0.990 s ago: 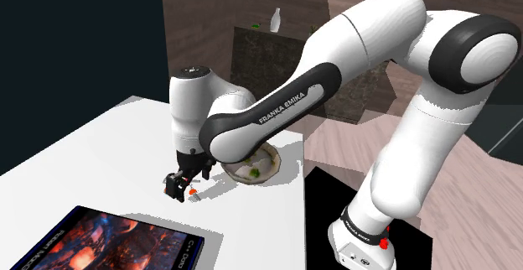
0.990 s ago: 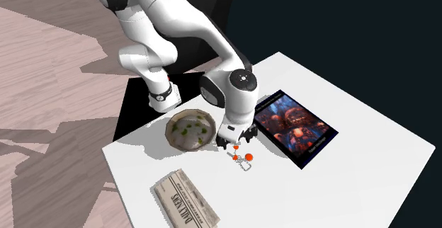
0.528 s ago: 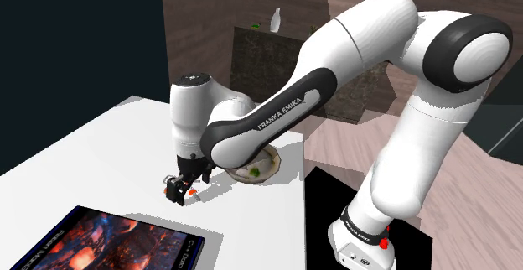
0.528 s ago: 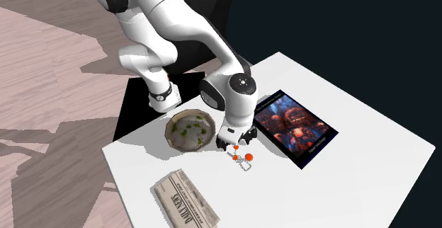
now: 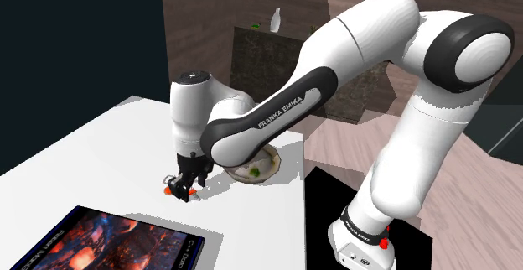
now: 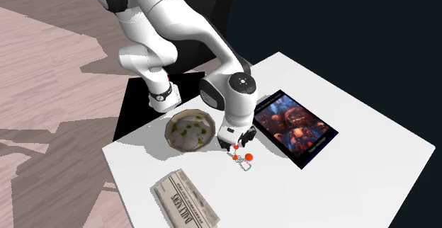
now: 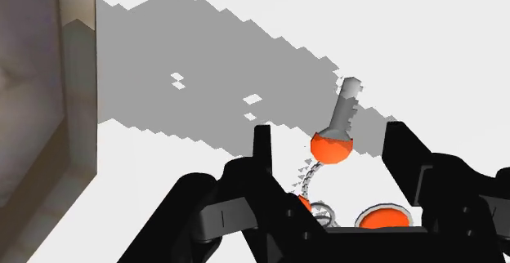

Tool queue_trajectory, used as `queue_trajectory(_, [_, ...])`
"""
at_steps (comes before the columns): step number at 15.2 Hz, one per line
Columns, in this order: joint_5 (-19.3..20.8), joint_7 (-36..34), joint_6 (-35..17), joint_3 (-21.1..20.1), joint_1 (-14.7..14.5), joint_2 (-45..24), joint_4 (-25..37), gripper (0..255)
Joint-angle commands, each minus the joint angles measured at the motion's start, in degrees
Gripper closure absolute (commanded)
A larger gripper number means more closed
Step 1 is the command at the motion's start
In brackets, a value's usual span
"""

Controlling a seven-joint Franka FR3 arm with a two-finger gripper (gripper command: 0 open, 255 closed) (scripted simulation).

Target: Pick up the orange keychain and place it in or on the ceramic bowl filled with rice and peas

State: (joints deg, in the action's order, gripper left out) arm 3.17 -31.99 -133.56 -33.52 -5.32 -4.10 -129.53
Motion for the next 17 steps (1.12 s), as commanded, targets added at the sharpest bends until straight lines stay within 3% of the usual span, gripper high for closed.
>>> queue_trajectory(1, [-0.1,0.0,-0.2,-0.1,-0.1,-0.4,-0.2,255])
queue_trajectory(4, [-0.1,0.0,-0.2,-0.1,-0.1,-0.3,-0.2,255])
queue_trajectory(17, [-4.9,3.5,9.5,-0.1,0.3,6.2,4.1,255])
